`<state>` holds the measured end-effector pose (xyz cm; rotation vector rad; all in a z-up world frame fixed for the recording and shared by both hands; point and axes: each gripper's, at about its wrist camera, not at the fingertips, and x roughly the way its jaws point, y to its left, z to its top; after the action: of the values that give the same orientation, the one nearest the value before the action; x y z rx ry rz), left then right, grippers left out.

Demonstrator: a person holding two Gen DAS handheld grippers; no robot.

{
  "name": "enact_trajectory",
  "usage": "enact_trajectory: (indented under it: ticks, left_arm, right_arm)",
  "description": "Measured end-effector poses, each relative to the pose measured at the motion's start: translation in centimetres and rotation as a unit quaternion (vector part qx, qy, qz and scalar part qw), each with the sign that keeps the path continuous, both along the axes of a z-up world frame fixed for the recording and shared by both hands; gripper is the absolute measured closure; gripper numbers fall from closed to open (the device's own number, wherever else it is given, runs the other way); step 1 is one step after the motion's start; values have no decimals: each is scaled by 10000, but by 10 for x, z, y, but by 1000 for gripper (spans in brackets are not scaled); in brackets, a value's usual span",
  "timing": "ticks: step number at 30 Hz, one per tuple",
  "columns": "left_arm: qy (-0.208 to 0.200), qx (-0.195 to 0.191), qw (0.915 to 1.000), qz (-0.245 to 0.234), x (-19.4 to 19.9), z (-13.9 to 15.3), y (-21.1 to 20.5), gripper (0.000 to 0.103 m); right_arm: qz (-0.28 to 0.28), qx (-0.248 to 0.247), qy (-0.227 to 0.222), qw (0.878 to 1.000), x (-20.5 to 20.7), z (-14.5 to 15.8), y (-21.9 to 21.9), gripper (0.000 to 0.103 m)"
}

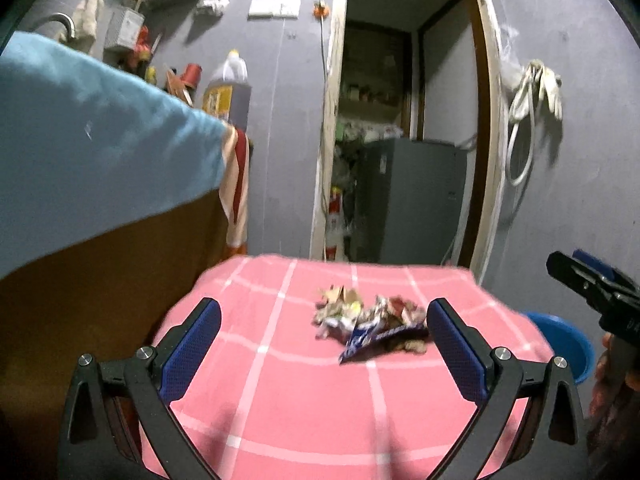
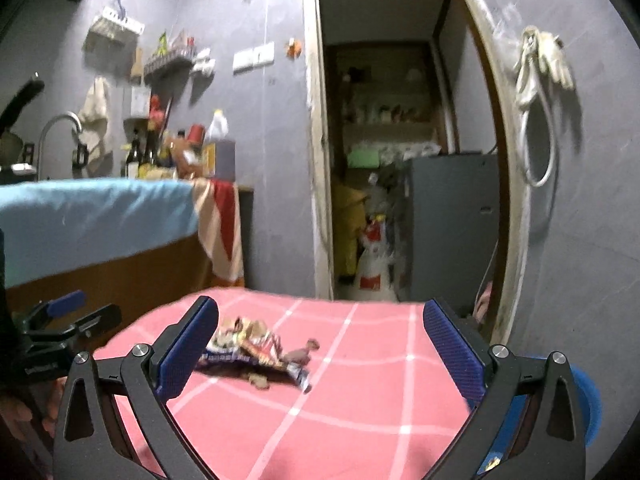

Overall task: Collect trash
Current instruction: 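Bring both tools back over the trash pile on the table, then close the left gripper on a silver foil scrap while the right grasps a brown peel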

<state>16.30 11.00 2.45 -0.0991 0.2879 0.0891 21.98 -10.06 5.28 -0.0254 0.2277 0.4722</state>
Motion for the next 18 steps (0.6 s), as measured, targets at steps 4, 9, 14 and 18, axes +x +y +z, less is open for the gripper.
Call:
enact_trajectory:
  ticks: [4, 9, 14, 18]
  left_arm:
    - [476, -36, 9988, -71, 16, -9, 1, 2]
    - [922, -193, 9955, -60, 35, -15, 5, 2]
    - [1211, -386, 9919, -75, 46, -21, 10, 3]
    - [1377, -546, 9889, -58, 54, -25, 16, 3]
  right_arm:
    - [14, -109, 348, 9993, 13, -9, 4, 0]
    - [-30, -198, 814, 9965, 32, -20, 6, 0]
    - [16, -148, 1244, 9921, 45, -30, 4, 0]
    - [222, -202, 1690, 9852, 53, -42, 9, 0]
